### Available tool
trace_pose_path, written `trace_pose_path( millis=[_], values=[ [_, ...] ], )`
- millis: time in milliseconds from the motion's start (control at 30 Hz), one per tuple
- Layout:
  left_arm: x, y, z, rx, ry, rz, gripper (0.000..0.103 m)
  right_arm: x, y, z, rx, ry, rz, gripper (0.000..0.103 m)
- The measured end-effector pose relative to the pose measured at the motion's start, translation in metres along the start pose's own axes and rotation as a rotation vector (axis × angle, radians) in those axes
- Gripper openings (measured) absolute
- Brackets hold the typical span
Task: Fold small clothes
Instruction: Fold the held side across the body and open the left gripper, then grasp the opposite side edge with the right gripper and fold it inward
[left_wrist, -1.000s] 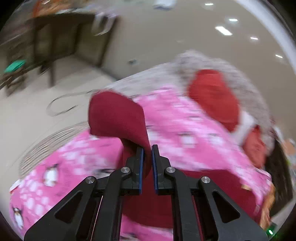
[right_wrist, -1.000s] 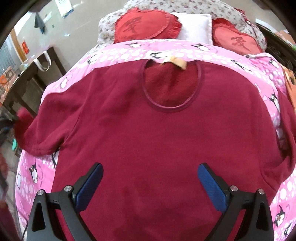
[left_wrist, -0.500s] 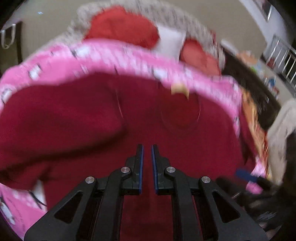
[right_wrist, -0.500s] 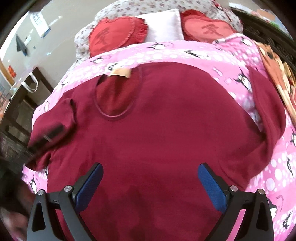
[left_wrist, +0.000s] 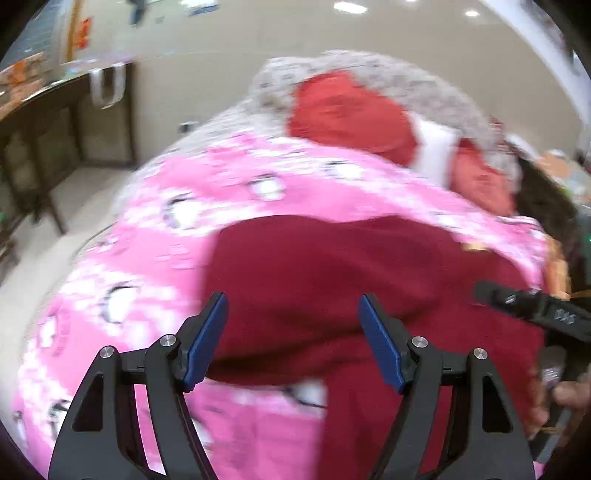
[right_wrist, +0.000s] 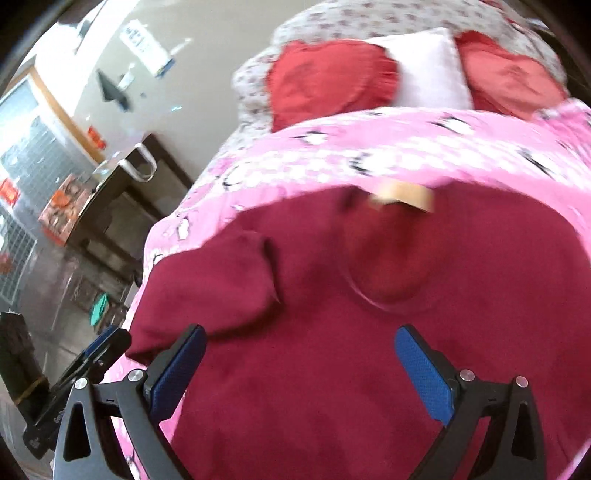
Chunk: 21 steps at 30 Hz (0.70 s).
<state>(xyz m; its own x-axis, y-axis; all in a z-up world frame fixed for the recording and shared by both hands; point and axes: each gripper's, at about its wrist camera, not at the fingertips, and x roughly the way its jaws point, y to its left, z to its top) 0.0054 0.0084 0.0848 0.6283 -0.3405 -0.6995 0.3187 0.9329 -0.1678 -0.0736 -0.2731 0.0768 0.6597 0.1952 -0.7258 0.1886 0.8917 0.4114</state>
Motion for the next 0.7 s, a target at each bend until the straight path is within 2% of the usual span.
trace_pose_path(
  millis=[167, 267, 367, 400, 433, 467, 600, 700],
  values=[
    [0.030, 0.041, -0.010, -0.109, 0.092, 0.066, 0.073, 0.052, 0.030, 0.018, -0.100, 0.036, -0.021, 0.075],
    [0.039, 0.045, -0.017, -0.124, 0.115, 0.064, 0.073, 0.077, 0.038, 0.022, -0.134, 0.046, -0.069, 0.074],
    [0.042, 0.042, -0.019, -0.110, 0.105, 0.074, 0.073, 0.084, 0.046, 0.020, -0.168, 0.008, -0.088, 0.069],
    [0.042, 0.040, -0.018, -0.107, 0.105, 0.075, 0.073, 0.085, 0.049, 0.018, -0.186, 0.005, -0.097, 0.057],
    [0.043, 0.040, -0.017, -0.106, 0.106, 0.074, 0.073, 0.083, 0.049, 0.018, -0.204, 0.005, -0.105, 0.036],
    [0.043, 0.040, -0.016, -0.105, 0.106, 0.072, 0.073, 0.081, 0.051, 0.018, -0.224, 0.011, -0.091, 0.032],
    [0.043, 0.040, -0.017, -0.104, 0.105, 0.073, 0.073, 0.078, 0.045, 0.020, -0.216, 0.018, -0.067, 0.032],
    [0.044, 0.040, -0.017, -0.113, 0.109, 0.072, 0.073, 0.092, 0.036, 0.023, -0.175, 0.073, -0.027, 0.032]
  ],
)
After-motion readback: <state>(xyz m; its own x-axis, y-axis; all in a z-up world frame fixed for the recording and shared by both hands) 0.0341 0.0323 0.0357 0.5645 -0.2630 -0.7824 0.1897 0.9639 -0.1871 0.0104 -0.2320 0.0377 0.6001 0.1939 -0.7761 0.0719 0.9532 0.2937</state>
